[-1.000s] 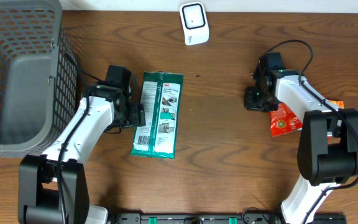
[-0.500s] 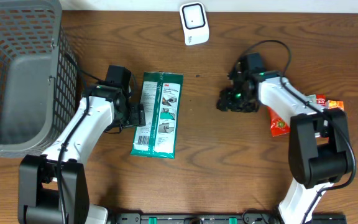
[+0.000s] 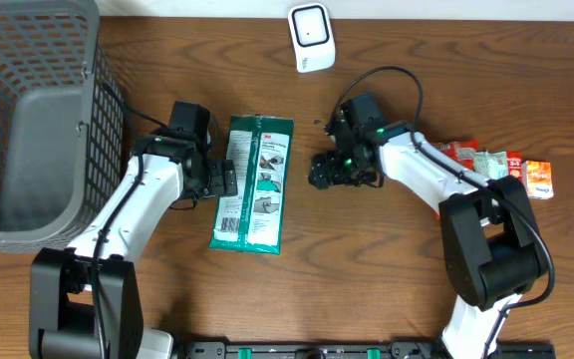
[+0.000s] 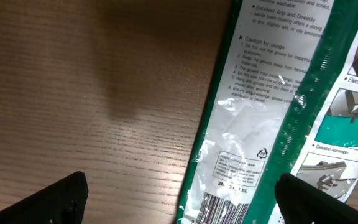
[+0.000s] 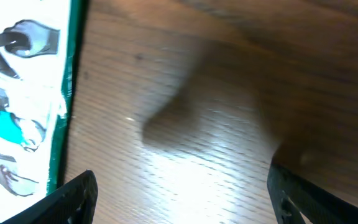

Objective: Scan the item barcode
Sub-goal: 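Move right gripper left to the green glove packet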

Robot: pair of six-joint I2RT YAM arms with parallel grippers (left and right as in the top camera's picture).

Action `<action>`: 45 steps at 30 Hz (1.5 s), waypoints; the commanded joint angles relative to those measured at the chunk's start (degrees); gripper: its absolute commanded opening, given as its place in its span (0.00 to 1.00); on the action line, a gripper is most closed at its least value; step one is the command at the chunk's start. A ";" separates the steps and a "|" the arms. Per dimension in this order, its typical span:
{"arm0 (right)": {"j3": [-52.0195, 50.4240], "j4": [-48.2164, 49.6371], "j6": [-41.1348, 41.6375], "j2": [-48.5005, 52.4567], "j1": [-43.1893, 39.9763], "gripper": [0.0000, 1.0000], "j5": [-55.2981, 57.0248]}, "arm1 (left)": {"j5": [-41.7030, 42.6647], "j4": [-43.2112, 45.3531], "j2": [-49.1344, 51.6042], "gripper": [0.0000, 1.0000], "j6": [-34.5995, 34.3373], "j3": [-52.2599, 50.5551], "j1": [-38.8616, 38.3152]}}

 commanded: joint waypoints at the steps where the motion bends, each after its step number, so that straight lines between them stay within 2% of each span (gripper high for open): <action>1: -0.24 0.63 0.04 0.26 1.57 0.83 -0.39 | -0.26 -0.04 -0.07 0.97 -2.80 0.13 -0.11; 6: -0.24 1.16 0.04 0.26 2.75 0.83 -0.42 | -0.31 0.83 -0.07 0.97 -3.10 0.13 -0.11; 7: -0.24 1.16 0.07 0.26 2.86 0.83 -0.44 | -0.28 1.33 -0.07 0.88 -3.10 0.13 -0.11; 9: -0.24 1.22 0.07 0.26 3.06 0.83 -0.46 | 1.01 2.03 -0.07 0.35 -1.16 0.15 -0.11; 11: -0.24 1.27 0.09 0.26 3.17 0.83 -0.46 | 1.49 2.29 0.04 0.12 -0.92 0.17 -0.11; 12: -0.26 1.33 0.07 0.26 3.19 0.83 -0.44 | 1.42 2.34 0.15 0.07 -0.92 0.17 -0.11; 19: -0.24 2.01 0.07 0.26 3.19 0.84 -0.44 | 1.46 6.97 3.23 0.08 -0.98 0.09 -0.13; 27: -0.24 1.99 0.09 0.26 3.21 0.84 -0.46 | 0.55 15.45 11.26 0.08 -0.96 0.07 -0.22; 31: -0.26 1.81 0.09 0.26 3.30 0.84 -2.97 | 0.76 16.04 13.99 0.08 -1.64 0.04 -0.24; 35: -0.26 0.46 2.45 0.26 3.28 0.83 -6.71 | 5.14 15.85 14.82 0.09 -1.68 -1.14 -0.24; 37: -0.26 -0.59 4.81 0.26 3.21 0.83 -9.99 | 8.98 15.63 14.93 0.17 -1.81 -2.23 -0.79; 42: -0.26 -0.87 4.79 0.26 2.75 0.81 -17.29 | 12.59 15.19 14.93 0.17 -1.84 -3.65 -3.10; 45: -0.28 -3.52 4.76 0.26 2.43 0.81 -17.97 | 12.83 15.26 14.93 0.17 -1.86 -4.50 -4.98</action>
